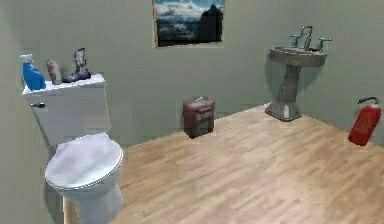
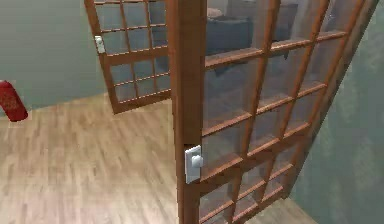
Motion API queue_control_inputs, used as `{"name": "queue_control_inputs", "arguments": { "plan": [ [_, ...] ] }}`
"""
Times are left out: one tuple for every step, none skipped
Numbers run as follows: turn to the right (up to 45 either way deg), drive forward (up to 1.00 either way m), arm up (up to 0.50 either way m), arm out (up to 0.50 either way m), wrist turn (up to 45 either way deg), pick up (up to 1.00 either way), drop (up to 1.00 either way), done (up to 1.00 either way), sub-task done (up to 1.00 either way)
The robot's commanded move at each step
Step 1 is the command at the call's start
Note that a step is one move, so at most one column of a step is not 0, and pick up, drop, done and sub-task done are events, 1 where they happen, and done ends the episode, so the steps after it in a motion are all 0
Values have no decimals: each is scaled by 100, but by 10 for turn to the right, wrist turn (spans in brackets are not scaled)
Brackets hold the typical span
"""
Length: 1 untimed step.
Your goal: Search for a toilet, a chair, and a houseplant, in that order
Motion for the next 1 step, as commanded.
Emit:
{"name": "queue_control_inputs", "arguments": {
  "plan": [
    [-420, 0, 0, 0, 0, 0, 0, 0, 0]
  ]
}}
